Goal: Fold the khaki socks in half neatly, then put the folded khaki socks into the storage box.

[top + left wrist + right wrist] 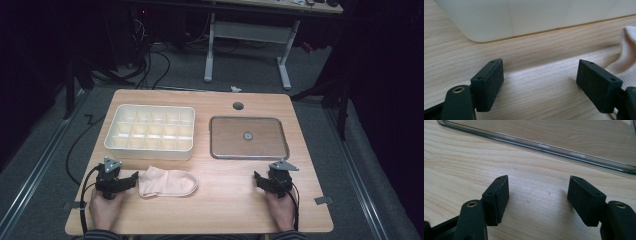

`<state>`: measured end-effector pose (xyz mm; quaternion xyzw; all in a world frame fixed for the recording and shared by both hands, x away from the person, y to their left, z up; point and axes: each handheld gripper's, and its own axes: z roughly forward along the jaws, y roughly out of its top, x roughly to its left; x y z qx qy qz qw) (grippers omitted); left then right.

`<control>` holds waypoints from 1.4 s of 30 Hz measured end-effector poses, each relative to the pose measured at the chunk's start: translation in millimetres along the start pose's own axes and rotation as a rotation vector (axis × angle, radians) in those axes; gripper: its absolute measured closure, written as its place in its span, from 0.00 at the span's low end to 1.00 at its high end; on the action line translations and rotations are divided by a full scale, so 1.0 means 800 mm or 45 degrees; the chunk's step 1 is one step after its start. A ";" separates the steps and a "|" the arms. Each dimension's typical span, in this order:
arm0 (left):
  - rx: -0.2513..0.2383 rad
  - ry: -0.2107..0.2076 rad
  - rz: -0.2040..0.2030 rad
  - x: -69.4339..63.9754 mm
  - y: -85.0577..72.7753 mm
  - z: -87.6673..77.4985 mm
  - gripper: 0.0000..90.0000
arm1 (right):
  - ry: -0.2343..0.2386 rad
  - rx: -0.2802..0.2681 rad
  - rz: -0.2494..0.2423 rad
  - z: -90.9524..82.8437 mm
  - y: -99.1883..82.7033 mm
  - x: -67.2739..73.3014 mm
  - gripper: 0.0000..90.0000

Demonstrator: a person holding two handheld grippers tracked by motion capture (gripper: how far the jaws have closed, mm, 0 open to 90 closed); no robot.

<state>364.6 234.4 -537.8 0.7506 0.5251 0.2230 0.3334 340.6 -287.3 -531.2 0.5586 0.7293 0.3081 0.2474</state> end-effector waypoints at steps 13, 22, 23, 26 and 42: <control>0.000 0.000 -0.001 0.000 0.000 0.000 0.25 | 0.002 0.001 0.000 0.000 0.000 0.000 0.37; -0.005 -0.005 -0.010 0.001 0.000 0.000 0.26 | 0.002 0.000 -0.002 0.000 0.000 0.000 0.37; -0.005 -0.005 -0.010 0.001 0.000 0.000 0.26 | 0.002 0.000 -0.002 0.000 0.000 0.000 0.37; -0.006 -0.007 -0.016 0.002 0.000 -0.001 0.26 | 0.002 0.000 -0.001 0.000 0.000 0.000 0.37; -0.006 0.002 -0.016 0.001 0.000 -0.001 0.26 | 0.001 0.001 -0.001 0.000 0.000 0.000 0.37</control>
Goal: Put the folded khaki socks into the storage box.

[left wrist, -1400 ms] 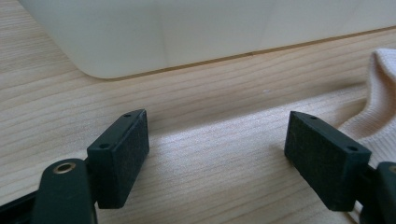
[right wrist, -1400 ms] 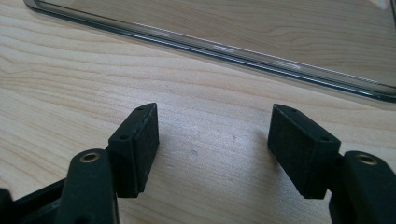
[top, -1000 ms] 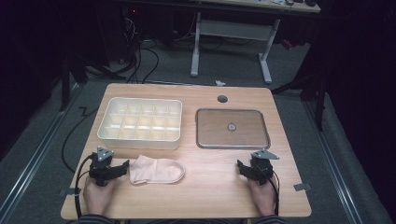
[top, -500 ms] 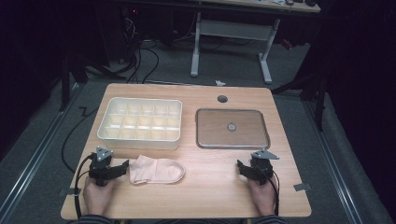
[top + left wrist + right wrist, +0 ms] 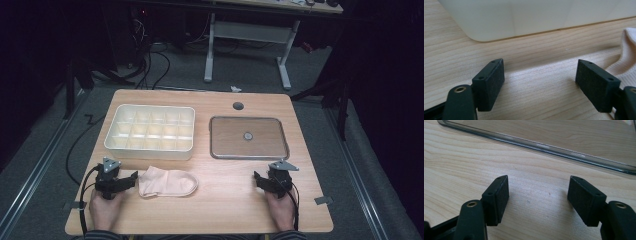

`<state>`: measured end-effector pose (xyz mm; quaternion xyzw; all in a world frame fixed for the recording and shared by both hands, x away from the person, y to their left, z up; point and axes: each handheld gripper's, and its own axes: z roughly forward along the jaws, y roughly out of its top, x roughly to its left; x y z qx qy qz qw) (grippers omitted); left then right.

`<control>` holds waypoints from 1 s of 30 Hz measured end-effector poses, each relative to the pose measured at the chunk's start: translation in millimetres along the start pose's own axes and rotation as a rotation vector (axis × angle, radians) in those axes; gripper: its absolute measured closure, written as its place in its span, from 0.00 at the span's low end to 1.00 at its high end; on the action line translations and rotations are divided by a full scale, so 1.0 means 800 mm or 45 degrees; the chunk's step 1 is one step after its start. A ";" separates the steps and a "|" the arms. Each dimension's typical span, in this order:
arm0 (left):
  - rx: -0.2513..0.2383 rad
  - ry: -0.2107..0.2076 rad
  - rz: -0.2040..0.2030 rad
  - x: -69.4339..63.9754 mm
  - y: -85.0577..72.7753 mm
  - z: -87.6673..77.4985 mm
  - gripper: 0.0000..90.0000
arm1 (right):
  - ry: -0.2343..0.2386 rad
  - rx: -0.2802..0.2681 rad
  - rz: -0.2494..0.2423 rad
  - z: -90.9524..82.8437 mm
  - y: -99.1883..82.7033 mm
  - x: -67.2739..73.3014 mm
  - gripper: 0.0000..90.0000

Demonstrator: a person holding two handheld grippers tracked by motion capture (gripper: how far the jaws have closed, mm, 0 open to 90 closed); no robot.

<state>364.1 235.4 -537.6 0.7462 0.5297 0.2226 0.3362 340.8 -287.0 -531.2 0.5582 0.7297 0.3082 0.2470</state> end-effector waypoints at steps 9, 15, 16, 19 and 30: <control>0.005 0.010 0.009 -0.001 0.001 0.001 0.26 | 0.007 -0.001 -0.001 0.000 0.000 0.000 0.38; 0.004 0.009 0.008 -0.001 0.001 0.001 0.26 | 0.007 0.000 0.001 -0.001 0.000 0.000 0.39; 0.003 0.010 0.007 -0.001 0.001 0.001 0.26 | 0.007 0.001 0.001 -0.001 0.000 0.000 0.39; 0.006 0.011 0.005 -0.003 0.002 0.002 0.25 | 0.004 0.001 0.000 -0.001 0.000 0.000 0.39; 0.008 -0.001 0.020 -0.005 0.002 0.002 0.25 | -0.011 -0.010 0.008 -0.001 0.000 -0.001 0.45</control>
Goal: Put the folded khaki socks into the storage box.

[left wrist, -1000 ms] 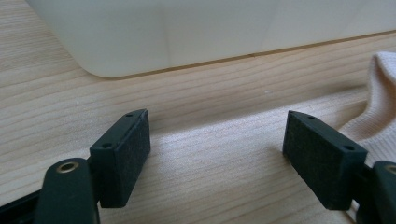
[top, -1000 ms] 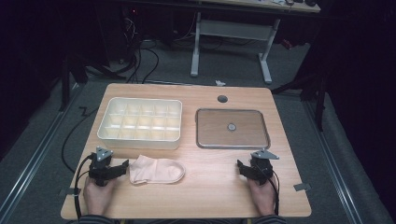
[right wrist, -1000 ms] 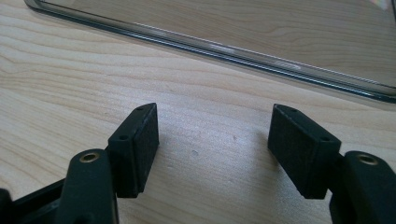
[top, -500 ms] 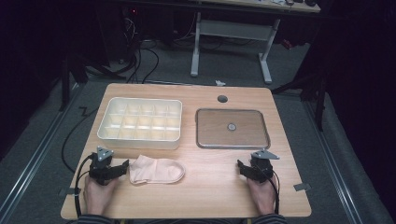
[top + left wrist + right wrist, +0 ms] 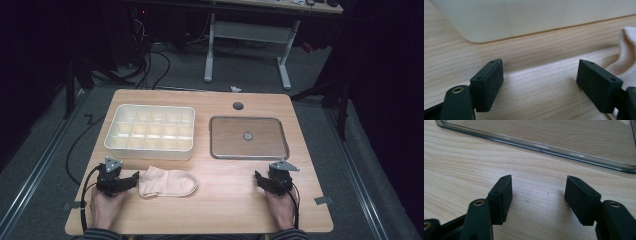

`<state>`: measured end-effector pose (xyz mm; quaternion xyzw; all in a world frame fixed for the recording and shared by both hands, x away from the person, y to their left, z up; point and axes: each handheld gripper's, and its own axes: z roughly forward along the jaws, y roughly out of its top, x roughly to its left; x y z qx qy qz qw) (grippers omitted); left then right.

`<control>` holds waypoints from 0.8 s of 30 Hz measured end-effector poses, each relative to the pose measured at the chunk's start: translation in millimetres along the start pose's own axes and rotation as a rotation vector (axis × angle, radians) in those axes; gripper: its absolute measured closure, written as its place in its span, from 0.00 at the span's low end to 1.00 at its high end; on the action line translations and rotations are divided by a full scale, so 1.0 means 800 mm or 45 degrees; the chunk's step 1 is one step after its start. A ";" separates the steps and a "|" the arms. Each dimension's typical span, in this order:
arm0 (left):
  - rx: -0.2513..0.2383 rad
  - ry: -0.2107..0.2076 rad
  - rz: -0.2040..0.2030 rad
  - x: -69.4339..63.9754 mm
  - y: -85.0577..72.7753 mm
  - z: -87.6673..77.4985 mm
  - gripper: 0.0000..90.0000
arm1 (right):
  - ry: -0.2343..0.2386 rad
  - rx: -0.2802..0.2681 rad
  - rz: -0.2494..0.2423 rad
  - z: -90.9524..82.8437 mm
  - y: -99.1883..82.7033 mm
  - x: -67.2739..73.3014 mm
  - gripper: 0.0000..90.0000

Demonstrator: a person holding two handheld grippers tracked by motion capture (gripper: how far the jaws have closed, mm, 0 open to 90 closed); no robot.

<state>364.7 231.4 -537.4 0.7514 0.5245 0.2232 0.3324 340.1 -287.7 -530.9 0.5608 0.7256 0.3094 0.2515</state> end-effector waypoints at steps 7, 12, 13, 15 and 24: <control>-0.013 -0.008 0.021 -0.003 -0.001 -0.006 0.28 | -0.004 0.003 0.023 -0.002 0.000 0.001 0.52; -0.052 -0.033 0.005 -0.001 0.000 -0.014 0.28 | 0.031 0.010 0.040 -0.004 0.002 0.005 0.51; -0.059 -0.039 0.002 -0.001 0.000 -0.016 0.28 | 0.031 0.010 0.040 -0.004 0.002 0.005 0.51; -0.072 -0.056 0.000 -0.001 -0.001 -0.020 0.28 | 0.056 -0.001 0.032 -0.005 0.003 0.009 0.51; -0.107 -0.224 -0.083 -0.008 -0.005 -0.032 0.31 | 0.161 -0.070 0.021 -0.015 0.004 0.023 0.59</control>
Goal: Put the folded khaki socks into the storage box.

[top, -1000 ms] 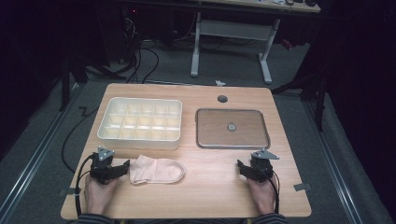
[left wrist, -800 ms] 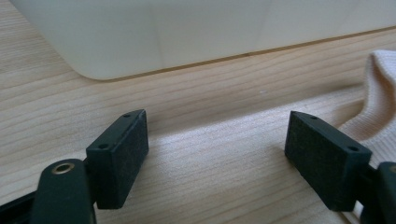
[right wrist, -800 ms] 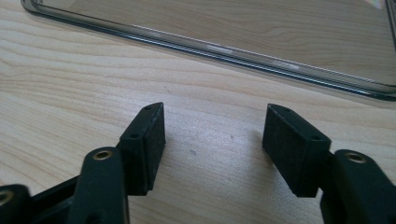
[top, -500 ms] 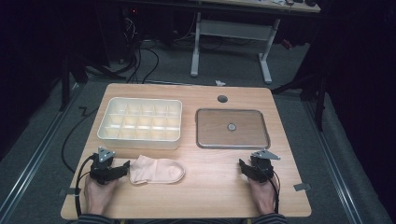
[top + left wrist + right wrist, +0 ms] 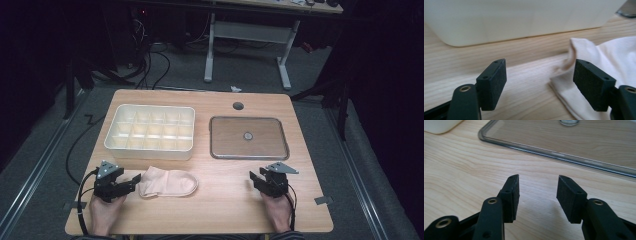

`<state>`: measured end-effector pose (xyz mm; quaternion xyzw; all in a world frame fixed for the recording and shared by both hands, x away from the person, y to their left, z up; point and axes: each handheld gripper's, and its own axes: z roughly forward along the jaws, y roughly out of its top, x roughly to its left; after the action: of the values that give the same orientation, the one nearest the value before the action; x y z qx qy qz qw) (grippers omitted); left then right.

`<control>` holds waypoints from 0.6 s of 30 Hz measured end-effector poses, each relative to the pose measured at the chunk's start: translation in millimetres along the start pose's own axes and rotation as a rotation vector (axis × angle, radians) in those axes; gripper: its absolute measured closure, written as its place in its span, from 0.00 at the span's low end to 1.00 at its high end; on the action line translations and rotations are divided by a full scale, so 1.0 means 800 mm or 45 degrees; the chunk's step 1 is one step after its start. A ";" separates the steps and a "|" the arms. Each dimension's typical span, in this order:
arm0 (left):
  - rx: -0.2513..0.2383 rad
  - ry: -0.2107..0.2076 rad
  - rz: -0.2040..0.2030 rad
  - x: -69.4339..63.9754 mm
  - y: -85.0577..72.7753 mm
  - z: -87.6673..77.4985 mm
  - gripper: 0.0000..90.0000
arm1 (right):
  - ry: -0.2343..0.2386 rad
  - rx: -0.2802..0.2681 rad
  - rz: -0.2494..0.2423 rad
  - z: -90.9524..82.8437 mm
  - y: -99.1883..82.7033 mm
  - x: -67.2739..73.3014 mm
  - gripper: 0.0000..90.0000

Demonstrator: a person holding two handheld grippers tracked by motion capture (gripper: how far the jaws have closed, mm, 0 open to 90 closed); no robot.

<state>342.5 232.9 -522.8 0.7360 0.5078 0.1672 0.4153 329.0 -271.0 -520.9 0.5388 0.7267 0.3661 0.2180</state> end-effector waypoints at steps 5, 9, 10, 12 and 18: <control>0.003 -0.037 0.001 -0.007 -0.001 -0.002 0.34 | 0.044 -0.002 -0.007 0.000 0.001 0.009 0.60; 0.027 -0.042 0.021 -0.015 -0.001 0.001 0.35 | 0.088 -0.004 -0.027 0.000 0.003 0.022 0.61; 0.026 -0.041 0.016 -0.016 -0.001 0.002 0.35 | 0.093 -0.005 -0.034 0.001 0.004 0.025 0.61; 0.035 -0.043 0.019 -0.018 -0.001 0.003 0.35 | 0.108 -0.002 -0.043 0.002 0.005 0.030 0.62; 0.060 -0.035 0.033 -0.024 -0.001 0.008 0.35 | 0.148 0.013 -0.073 0.007 0.007 0.047 0.63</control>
<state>338.0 213.0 -524.1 0.7544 0.4961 0.1503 0.4026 324.3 -233.2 -517.1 0.4968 0.7551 0.3865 0.1832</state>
